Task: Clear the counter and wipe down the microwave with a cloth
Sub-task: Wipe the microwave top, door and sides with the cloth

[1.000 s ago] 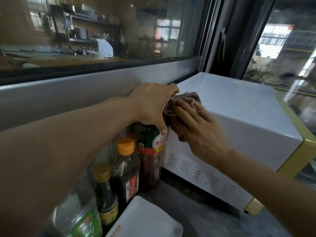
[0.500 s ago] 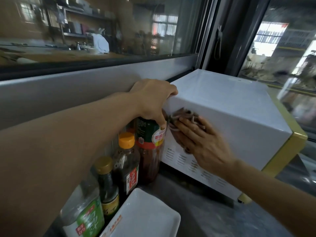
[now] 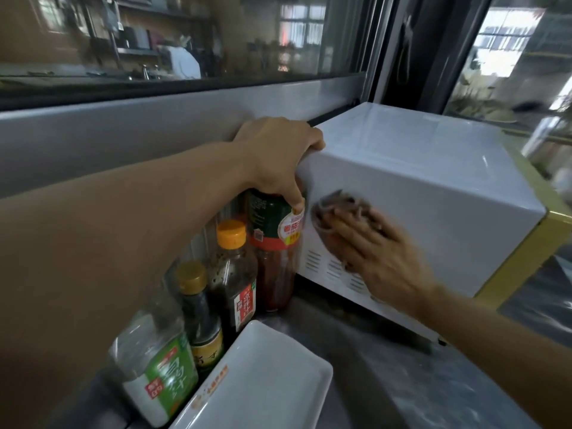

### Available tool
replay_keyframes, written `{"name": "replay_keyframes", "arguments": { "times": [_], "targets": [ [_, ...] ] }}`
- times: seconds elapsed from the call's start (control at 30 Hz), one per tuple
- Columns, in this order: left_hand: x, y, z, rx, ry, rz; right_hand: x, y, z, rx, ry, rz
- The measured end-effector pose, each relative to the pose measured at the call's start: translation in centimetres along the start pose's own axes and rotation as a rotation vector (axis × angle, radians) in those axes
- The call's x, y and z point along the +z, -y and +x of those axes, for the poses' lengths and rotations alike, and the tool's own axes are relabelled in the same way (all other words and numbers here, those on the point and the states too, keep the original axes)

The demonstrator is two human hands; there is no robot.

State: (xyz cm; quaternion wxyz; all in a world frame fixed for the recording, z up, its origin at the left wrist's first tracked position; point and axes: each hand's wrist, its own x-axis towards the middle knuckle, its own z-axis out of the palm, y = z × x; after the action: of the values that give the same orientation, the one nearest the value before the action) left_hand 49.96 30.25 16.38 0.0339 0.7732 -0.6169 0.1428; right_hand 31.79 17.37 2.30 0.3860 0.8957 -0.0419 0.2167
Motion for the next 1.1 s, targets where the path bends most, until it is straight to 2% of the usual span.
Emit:
{"name": "replay_keyframes", "arguments": {
  "times": [0.13, 0.2, 0.27, 0.33, 0.43, 0.5, 0.6, 0.67, 0.73, 0.8, 0.9, 0.97, 1.1],
  "targets": [
    [0.4, 0.1, 0.3, 0.012, -0.013, 0.017, 0.2, 0.2, 0.5, 0.157, -0.059, -0.001],
    [0.4, 0.2, 0.4, 0.013, -0.019, 0.024, 1.1, 2.0, -0.6, 0.044, 0.027, -0.024],
    [0.2, 0.2, 0.4, 0.005, -0.016, 0.018, 1.4, 3.2, -2.3, -0.177, 0.216, -0.095],
    [0.1, 0.0, 0.3, -0.006, -0.002, 0.014, 0.8, 2.9, -3.9, -0.240, 0.326, -0.107],
    [-0.5, -0.7, 0.2, -0.021, 0.035, 0.017, -1.2, 0.3, -4.9, -0.160, 0.215, -0.080],
    [-0.8, -1.3, 0.4, -0.030, 0.032, 0.095, -2.7, -2.4, -4.6, -0.008, 0.088, -0.026],
    [-0.2, -2.9, 0.5, -0.025, -0.043, 0.271, -3.6, -4.5, -3.9, 0.168, -0.026, -0.002],
    [0.8, -4.0, 0.2, 0.007, -0.126, 0.295, -2.8, -3.5, -4.3, 0.186, -0.040, -0.005],
    [1.7, -4.8, -0.3, 0.045, -0.148, 0.278, -1.3, -1.7, -5.7, 0.052, 0.026, -0.033],
    [2.2, -5.3, -0.6, 0.038, -0.132, 0.256, -0.5, -0.2, -7.6, -0.136, 0.184, -0.074],
    [2.3, -5.4, -0.8, 0.010, -0.125, 0.252, -1.2, 0.1, -10.1, -0.216, 0.339, -0.112],
    [2.3, -5.4, -0.9, 0.006, -0.116, 0.246, -2.2, -1.3, -10.8, -0.139, 0.264, -0.107],
    [2.5, -5.6, -0.8, -0.006, -0.132, 0.217, -3.6, -5.8, -11.1, 0.139, 0.008, -0.101]
  ]
}}
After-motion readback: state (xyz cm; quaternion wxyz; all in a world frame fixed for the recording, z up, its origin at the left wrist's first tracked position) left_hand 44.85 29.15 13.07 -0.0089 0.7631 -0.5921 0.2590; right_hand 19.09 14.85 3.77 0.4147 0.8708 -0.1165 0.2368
